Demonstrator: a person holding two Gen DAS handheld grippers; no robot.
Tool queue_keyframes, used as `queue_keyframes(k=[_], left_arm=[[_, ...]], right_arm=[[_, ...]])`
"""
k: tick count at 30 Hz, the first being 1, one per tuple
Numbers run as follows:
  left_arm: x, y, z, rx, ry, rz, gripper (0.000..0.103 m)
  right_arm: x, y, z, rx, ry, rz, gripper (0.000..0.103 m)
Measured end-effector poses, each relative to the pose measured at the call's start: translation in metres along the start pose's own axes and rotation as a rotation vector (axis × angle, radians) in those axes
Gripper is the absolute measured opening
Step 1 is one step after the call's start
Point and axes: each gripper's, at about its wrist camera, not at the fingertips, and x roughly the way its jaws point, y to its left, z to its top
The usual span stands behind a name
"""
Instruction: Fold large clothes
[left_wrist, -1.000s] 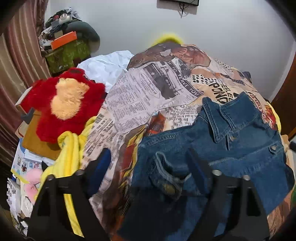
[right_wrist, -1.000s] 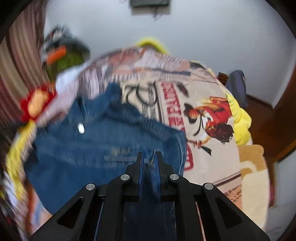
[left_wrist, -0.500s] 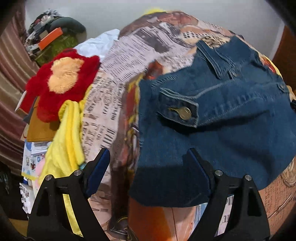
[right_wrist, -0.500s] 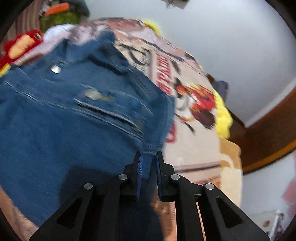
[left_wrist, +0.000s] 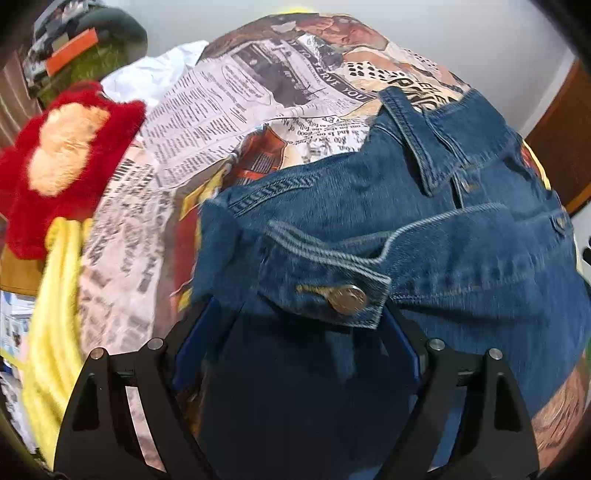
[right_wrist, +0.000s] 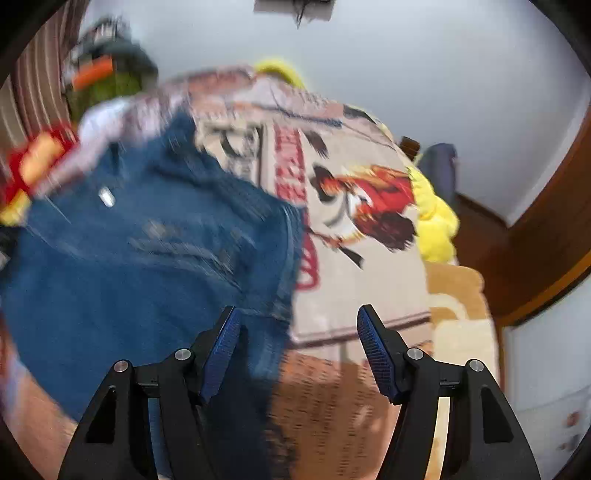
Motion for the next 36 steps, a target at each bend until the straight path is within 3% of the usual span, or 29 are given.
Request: queue_keyframes(k=[3,5,11,13,14,17,19,21,22,28,32,36], left_arm=[[0.014,-0.003,0.008,-0.014,0.021,-0.016,0.084],[0.026,-0.009,0.010,0.006,0.037,0.002,0.085],[0.038,-0.019,0.007,0.033,-0.002,0.061,0.088],[0.038,-0.021,0.005,0.041,-0.019,0.057,0.075],[0.038,-0.022,0.005,0.041,-0.030,0.057,0.074],[0.037,-0.022,0.005,0.003,-0.040,0.075,0.064],[0.034,-0.025,0.008,-0.011,-0.043,0.100,0.047],[0.023,-0.029,0.009,0.003,-0.069,0.137,0.031],[0.016,-0.031,0.010,0.013,-0.093,0.145,0.028],[-0.056,-0.035,0.018,0.033,-0.266,0.186,0.028],[-0.102,-0.035,0.025,0.037,-0.370,0.187,0.028],[-0.114,-0.029,0.039,0.007,-0.404,0.175,0.028]], right_arm=[[-0.006,0.001,0.010,0.070,-0.001,0.160,0.063],[0.001,0.005,0.015,0.090,0.027,0.210,0.063],[0.047,0.030,0.023,0.043,0.102,0.192,0.063],[0.054,0.029,0.025,0.059,0.087,0.206,0.063],[0.054,0.027,0.026,0.067,0.084,0.212,0.061],[0.060,0.025,0.029,0.090,0.093,0.247,0.049],[0.059,0.027,0.031,0.078,0.088,0.236,0.036],[0.051,0.029,0.034,0.068,0.067,0.200,0.024],[0.045,0.029,0.035,0.074,0.054,0.190,0.021],[0.008,0.021,0.047,0.096,-0.026,0.192,0.014],[-0.032,0.023,0.066,0.089,-0.154,0.188,0.014],[-0.051,0.032,0.094,0.057,-0.234,0.157,0.014]])
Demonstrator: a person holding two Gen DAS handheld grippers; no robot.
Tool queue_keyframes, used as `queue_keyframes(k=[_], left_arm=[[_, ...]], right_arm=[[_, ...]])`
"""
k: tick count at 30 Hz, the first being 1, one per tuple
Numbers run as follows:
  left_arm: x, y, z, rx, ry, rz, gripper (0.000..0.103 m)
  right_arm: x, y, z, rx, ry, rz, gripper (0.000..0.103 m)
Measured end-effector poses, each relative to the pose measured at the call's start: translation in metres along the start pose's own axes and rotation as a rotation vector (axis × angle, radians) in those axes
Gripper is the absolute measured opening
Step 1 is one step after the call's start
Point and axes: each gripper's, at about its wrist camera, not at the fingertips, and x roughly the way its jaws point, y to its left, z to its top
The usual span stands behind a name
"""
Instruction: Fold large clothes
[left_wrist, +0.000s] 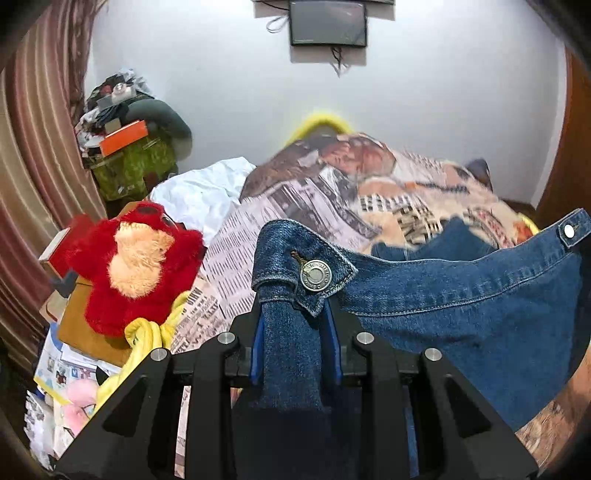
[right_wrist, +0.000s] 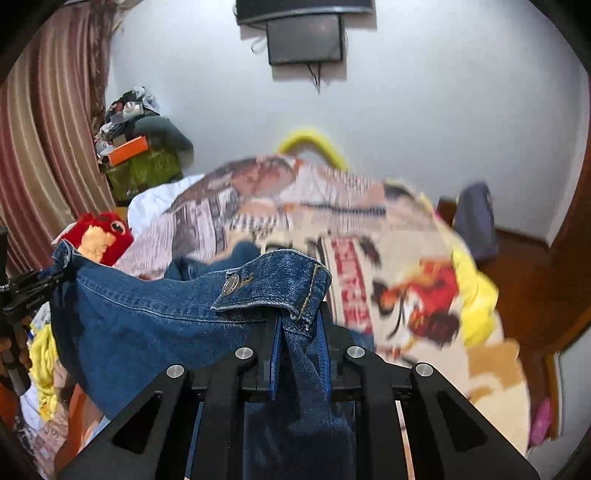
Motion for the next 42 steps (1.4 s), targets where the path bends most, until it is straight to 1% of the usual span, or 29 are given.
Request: queue_keyframes(k=[2,5,9,12,14,16,17,20,23,25,26,27,29,31,34,37,41,42], left_arm=[[0.012,0.006,0.005,-0.017,0.014,-0.001,0.028],[0.039,0.006,-0.001,-0.009,0.067,0.010,0.028],[0.082,-0.001,-0.020,0.006,0.147,0.023,0.030],[0.112,-0.003,-0.036,0.014,0.210,0.032,0.035],[0.126,-0.004,-0.045,0.019,0.239,0.027,0.038],[0.131,-0.006,-0.048,0.035,0.243,0.044,0.045],[0.132,-0.008,-0.049,0.046,0.245,0.051,0.045],[0.134,-0.012,-0.050,0.087,0.263,0.059,0.048],[0.126,-0.011,-0.051,0.124,0.272,0.037,0.052],[0.117,-0.008,-0.052,0.137,0.277,0.034,0.058],[0.110,-0.005,-0.053,0.147,0.278,0.048,0.061],[0.105,-0.003,-0.054,0.150,0.282,0.052,0.067],[0.092,0.004,-0.057,0.150,0.292,0.043,0.068],[0.077,0.011,-0.059,0.148,0.293,0.040,0.068],[0.049,0.021,-0.059,0.130,0.265,0.023,0.068],[0.021,0.023,-0.056,0.112,0.222,-0.004,0.068],[0.000,0.012,-0.053,0.106,0.187,-0.054,0.070],[-0.004,0.007,-0.053,0.109,0.179,-0.071,0.070]], right_arm=[[0.010,0.003,0.007,-0.009,0.003,-0.013,0.014],[0.037,0.004,0.008,-0.003,0.040,-0.038,0.014],[0.085,0.000,-0.008,-0.010,0.116,-0.080,0.014],[0.117,-0.005,-0.028,-0.027,0.178,-0.116,0.015],[0.127,-0.008,-0.038,-0.041,0.195,-0.130,0.015],[0.133,-0.010,-0.046,-0.063,0.207,-0.140,0.020],[0.133,-0.010,-0.048,-0.078,0.207,-0.149,0.023],[0.131,-0.009,-0.055,-0.137,0.239,-0.190,0.024],[0.125,-0.010,-0.062,-0.186,0.266,-0.217,0.024],[0.114,-0.011,-0.066,-0.210,0.271,-0.223,0.024],[0.109,-0.012,-0.067,-0.214,0.273,-0.224,0.024],[0.104,-0.013,-0.068,-0.214,0.278,-0.225,0.024],[0.091,-0.017,-0.068,-0.207,0.284,-0.246,0.024],[0.078,-0.020,-0.064,-0.178,0.278,-0.242,0.024],[0.054,-0.019,-0.056,-0.110,0.263,-0.165,0.024],[0.032,-0.003,-0.047,-0.073,0.224,-0.073,0.024],[0.017,0.039,-0.041,-0.097,0.186,0.017,0.024],[0.014,0.054,-0.041,-0.104,0.179,0.051,0.024]])
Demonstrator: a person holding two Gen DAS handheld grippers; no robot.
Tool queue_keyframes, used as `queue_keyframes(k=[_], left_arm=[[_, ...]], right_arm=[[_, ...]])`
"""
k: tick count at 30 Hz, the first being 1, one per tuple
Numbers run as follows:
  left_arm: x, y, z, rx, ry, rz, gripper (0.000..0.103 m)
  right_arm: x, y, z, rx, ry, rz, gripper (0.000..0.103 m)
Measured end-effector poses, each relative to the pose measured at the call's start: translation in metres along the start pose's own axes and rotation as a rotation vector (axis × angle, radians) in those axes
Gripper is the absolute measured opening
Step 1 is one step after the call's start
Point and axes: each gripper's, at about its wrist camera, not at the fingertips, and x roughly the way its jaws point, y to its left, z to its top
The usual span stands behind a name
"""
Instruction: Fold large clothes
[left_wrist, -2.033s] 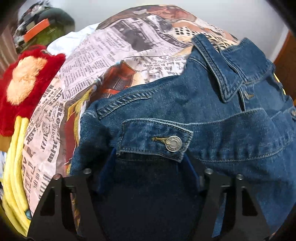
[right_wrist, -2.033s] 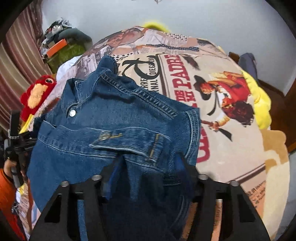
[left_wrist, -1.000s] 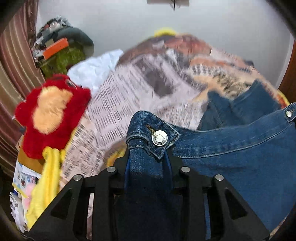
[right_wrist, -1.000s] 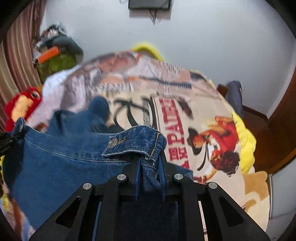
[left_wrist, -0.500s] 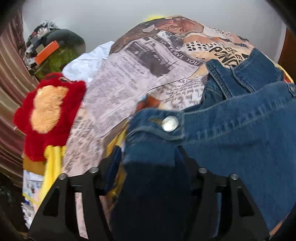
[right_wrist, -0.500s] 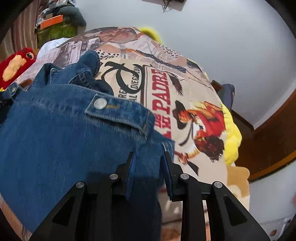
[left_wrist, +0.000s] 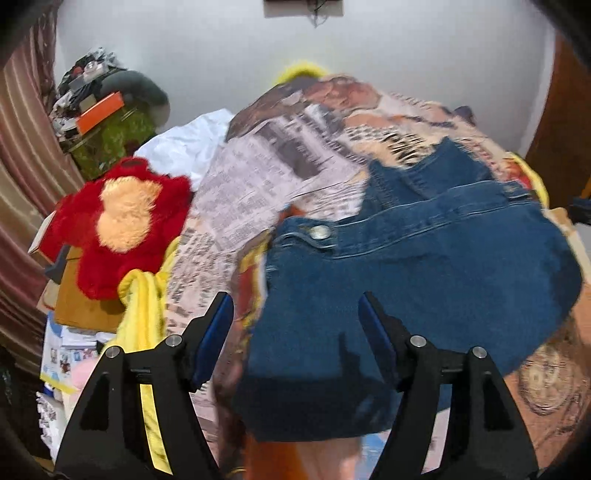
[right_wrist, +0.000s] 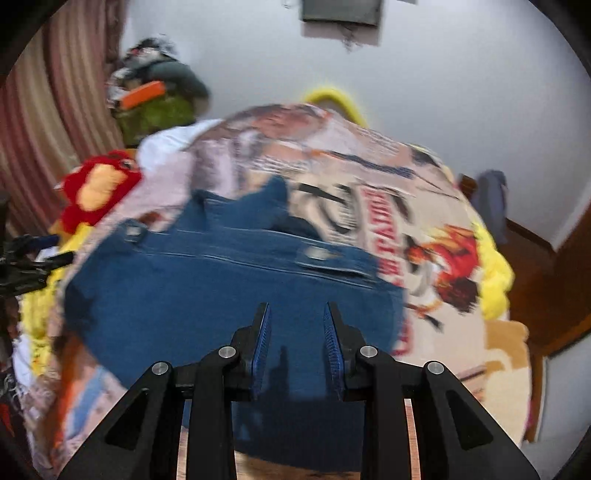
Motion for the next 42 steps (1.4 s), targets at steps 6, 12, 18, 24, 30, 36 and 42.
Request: queue_keyframes(k=[6,12,18,24,30,36,42], left_arm=[[0.007,-0.041,-0.007,0.025,0.001,-0.102,0.071],[0.036,-0.075,-0.014,0.034,0.042,-0.154,0.071],[0.072,-0.089,-0.024,0.043,0.101,-0.139,0.072],[0.077,-0.077,-0.033,0.023,0.094,-0.107,0.075],[0.074,-0.041,-0.042,-0.017,0.122,-0.020,0.075],[0.059,-0.001,-0.059,-0.062,0.125,0.045,0.075],[0.048,0.038,-0.080,-0.170,0.140,0.061,0.077]], right_arm=[[0.021,0.065,-0.005,-0.034,0.025,0.136,0.024],[0.066,0.099,-0.022,-0.064,0.118,0.158,0.024],[0.096,0.091,-0.041,-0.067,0.162,0.157,0.024],[0.091,0.084,-0.046,-0.111,0.159,0.153,0.024],[0.079,0.073,-0.056,-0.162,0.151,0.080,0.024],[0.067,0.052,-0.065,-0.173,0.148,-0.032,0.024],[0.052,0.019,-0.075,-0.119,0.144,-0.049,0.024]])
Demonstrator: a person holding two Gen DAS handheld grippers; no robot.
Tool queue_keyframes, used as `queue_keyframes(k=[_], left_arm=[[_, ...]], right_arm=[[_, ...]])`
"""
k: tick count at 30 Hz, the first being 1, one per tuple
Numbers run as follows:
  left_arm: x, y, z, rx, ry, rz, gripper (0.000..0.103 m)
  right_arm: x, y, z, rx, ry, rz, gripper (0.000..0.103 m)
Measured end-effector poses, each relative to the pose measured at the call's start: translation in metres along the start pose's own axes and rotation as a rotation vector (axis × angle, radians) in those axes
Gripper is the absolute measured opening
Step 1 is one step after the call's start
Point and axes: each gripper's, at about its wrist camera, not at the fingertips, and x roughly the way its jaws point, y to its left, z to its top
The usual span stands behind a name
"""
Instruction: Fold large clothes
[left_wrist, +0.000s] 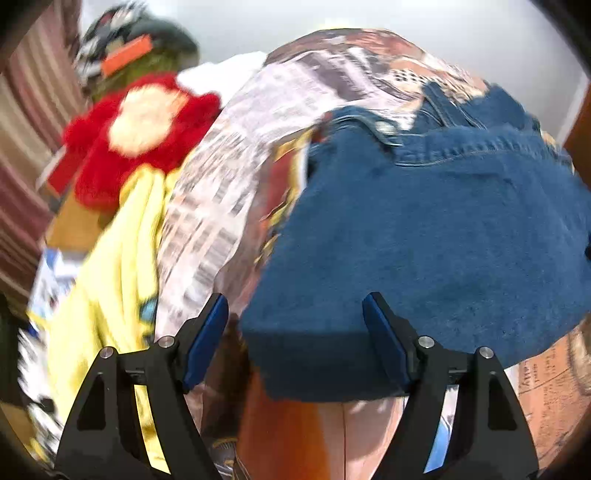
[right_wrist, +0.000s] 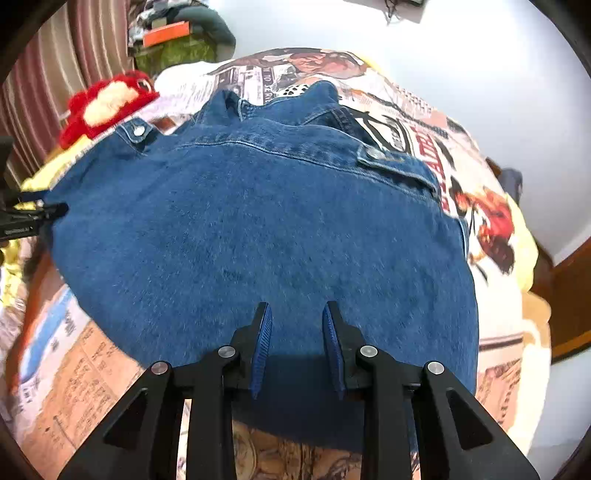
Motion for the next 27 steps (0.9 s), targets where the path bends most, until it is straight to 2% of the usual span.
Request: queue_keyframes(k=[1,2,3,4,6,7,10,12,15,18,20,22,25,27], left_arm=[[0.000,0.010,-0.003,-0.046,0.009,-0.025,0.078],[0.000,0.017,-0.005,-0.075,0.012,-0.035,0.078],[-0.001,0.023,-0.008,-0.101,0.013,-0.044,0.078],[-0.001,0.028,-0.010,-0.126,0.014,-0.050,0.078],[-0.004,0.036,-0.015,-0.162,0.014,-0.041,0.078],[-0.005,0.040,-0.018,-0.169,0.014,-0.026,0.078],[-0.008,0.051,-0.025,-0.187,0.020,-0.038,0.078],[-0.011,0.053,-0.027,-0.191,0.019,-0.028,0.078],[-0.021,0.053,-0.032,-0.175,0.006,0.047,0.078],[-0.025,0.057,-0.037,-0.167,0.012,0.109,0.078],[-0.029,0.061,-0.044,-0.167,0.016,0.124,0.078],[-0.033,0.063,-0.048,-0.174,0.016,0.131,0.078],[-0.041,0.064,-0.049,-0.194,0.002,0.114,0.078],[-0.049,0.058,-0.047,-0.198,-0.020,0.130,0.078]], right_arm=[[-0.002,-0.001,-0.001,-0.002,0.000,-0.027,0.024],[-0.003,-0.003,-0.004,-0.019,0.003,-0.107,0.024],[-0.003,-0.003,-0.005,-0.032,0.005,-0.155,0.034],[-0.005,-0.006,-0.009,-0.038,-0.002,-0.172,0.057],[-0.010,-0.019,-0.017,-0.014,-0.026,-0.231,0.085],[-0.012,-0.025,-0.020,-0.002,-0.031,-0.232,0.086],[-0.020,-0.052,-0.029,0.091,-0.024,-0.148,0.086],[-0.024,-0.067,-0.035,0.139,-0.017,-0.121,0.086],[-0.023,-0.079,-0.047,0.160,0.011,-0.190,0.086],[-0.028,-0.094,-0.059,0.228,0.016,-0.128,0.086],[-0.031,-0.101,-0.064,0.258,0.019,-0.119,0.086],[-0.036,-0.102,-0.065,0.252,0.010,-0.148,0.086],[-0.046,-0.096,-0.065,0.234,-0.012,-0.158,0.086],[-0.054,-0.090,-0.061,0.226,-0.034,-0.153,0.086]])
